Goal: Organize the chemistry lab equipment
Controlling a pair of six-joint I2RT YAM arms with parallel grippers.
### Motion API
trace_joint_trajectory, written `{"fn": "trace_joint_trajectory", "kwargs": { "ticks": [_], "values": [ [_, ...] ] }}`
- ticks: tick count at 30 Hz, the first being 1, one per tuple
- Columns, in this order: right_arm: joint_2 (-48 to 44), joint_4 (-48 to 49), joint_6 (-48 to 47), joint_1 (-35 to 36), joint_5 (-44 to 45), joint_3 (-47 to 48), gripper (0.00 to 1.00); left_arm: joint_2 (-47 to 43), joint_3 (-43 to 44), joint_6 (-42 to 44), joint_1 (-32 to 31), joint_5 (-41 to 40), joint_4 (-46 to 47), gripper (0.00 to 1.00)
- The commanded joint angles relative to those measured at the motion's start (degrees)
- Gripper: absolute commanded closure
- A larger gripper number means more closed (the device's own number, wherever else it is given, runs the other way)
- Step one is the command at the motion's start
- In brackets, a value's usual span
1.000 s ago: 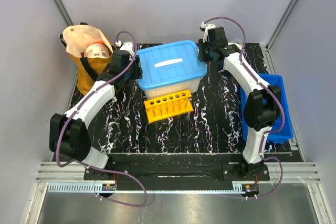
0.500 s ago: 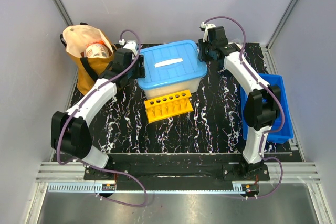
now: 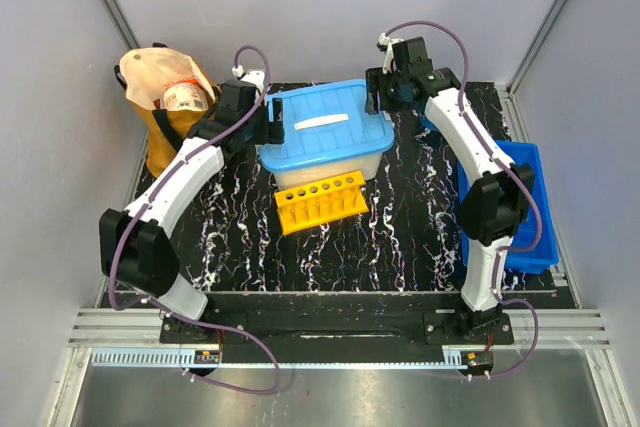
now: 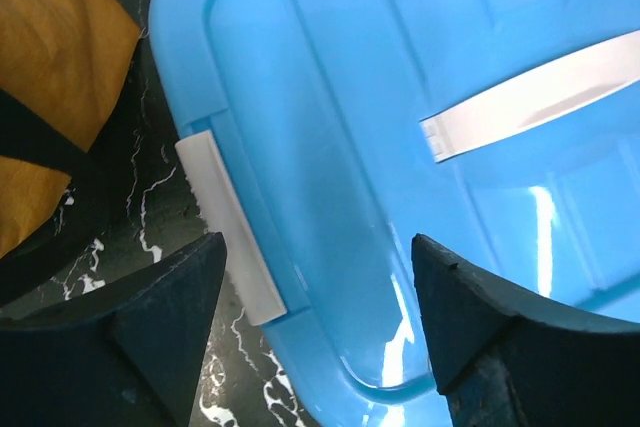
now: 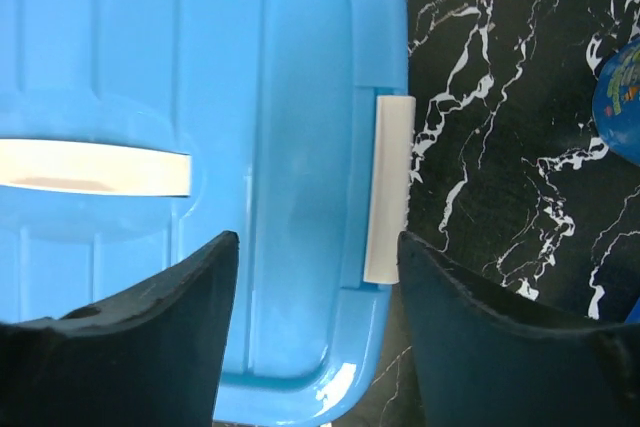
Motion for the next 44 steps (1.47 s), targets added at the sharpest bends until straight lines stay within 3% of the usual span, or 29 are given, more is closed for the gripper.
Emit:
{"fn": "trace_joint_trajectory", "kwargs": {
  "ticks": [1, 3, 4, 7, 11, 14, 18, 24, 33, 44],
  "values": [
    [-2.54, -2.90, 1.24, 1.15, -1.11, 5.08, 0.24, -3.14, 5.41, -0.39, -0.66, 3.35, -1.21, 0.17],
    [-4.03, -3.78, 1.68, 1.06, -0.41, 5.08, 0.11, -4.63, 6.12, -0.56, -0.66, 4.75, -1.83, 0.14],
    [-4.91, -4.56, 1.94, 1.06, -0.32, 4.90, 0.01, -5.59, 6.38, -0.65, -0.66, 5.28, -2.26, 0.01],
    [-8.95, -6.76, 3.70, 1.15, -0.14, 2.80, 0.00, -9.63, 6.47, -0.56, -0.58, 8.26, -2.88, 0.01],
    [-19.48, -6.08, 4.49, 1.06, -1.03, -7.46, 0.00, -17.01, 3.32, 0.23, -0.66, 14.85, -2.18, 0.01],
    [-31.69, -2.12, 8.96, 1.06, 2.92, -18.88, 0.00, -24.65, -2.91, -0.04, -0.75, 19.42, 1.67, 0.01],
    [-46.11, 4.47, 11.08, 1.06, 0.48, -33.82, 0.00, -35.99, -15.64, -2.58, -0.58, 22.15, 10.01, 0.01],
    [-59.93, 6.15, 15.03, 1.06, 0.56, -43.25, 0.00, -46.63, -26.12, -4.61, -0.66, 25.06, 11.53, 0.01],
    [-63.37, 8.00, 18.82, 1.06, -2.60, -49.41, 0.00, -50.25, -27.72, -4.52, -0.66, 23.92, 8.37, 0.01],
    [-62.67, 8.08, 18.29, 1.06, -3.48, -47.39, 0.00, -49.55, -25.52, -4.61, -0.67, 22.43, 7.93, 0.01]
  ]
}}
